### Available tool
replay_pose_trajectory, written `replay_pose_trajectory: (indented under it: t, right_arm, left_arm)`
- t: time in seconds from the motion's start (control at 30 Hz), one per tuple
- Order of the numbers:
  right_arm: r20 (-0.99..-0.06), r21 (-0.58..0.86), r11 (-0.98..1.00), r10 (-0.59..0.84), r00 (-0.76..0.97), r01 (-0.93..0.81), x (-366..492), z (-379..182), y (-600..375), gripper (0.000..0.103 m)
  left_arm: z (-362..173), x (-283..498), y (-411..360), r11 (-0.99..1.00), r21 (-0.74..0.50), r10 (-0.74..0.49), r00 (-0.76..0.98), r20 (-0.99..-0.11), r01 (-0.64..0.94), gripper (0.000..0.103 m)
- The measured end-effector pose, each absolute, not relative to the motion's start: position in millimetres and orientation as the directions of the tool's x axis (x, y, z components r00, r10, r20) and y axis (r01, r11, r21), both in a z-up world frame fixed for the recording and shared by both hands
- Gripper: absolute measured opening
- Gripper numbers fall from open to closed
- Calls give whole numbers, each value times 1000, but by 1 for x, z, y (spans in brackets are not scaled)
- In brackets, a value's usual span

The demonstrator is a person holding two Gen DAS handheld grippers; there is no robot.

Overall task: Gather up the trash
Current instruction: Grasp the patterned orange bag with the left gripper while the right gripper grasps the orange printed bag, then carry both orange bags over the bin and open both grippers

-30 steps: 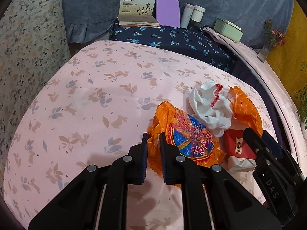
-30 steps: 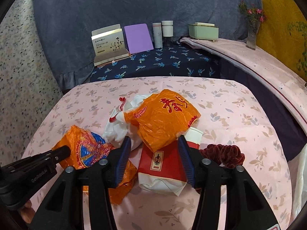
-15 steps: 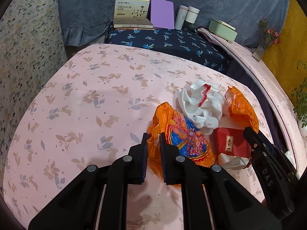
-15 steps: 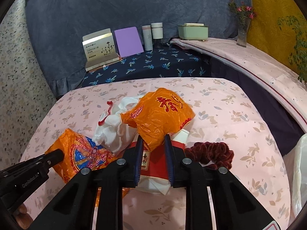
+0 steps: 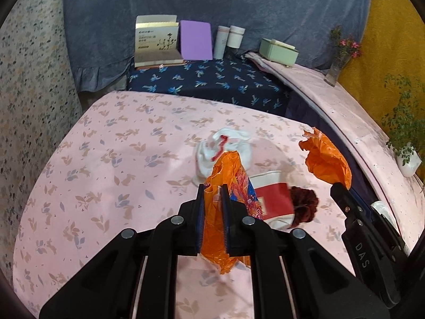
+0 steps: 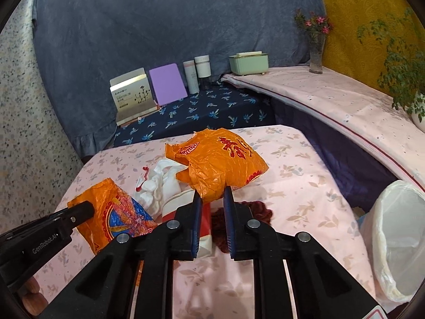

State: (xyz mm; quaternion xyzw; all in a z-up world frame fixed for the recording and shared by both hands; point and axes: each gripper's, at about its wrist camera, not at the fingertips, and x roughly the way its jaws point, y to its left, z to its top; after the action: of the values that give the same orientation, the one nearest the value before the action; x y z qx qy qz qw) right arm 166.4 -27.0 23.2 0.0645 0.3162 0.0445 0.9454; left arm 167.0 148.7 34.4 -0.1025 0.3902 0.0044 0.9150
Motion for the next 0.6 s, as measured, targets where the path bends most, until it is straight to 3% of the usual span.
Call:
replay_pose_trajectory:
  t: [0.6]
  right_arm:
    - [-528, 219, 973, 51, 848, 78, 101, 54, -130, 15]
  left_arm:
    - [92, 133, 35, 986, -140, -156, 746, -648, 85, 11]
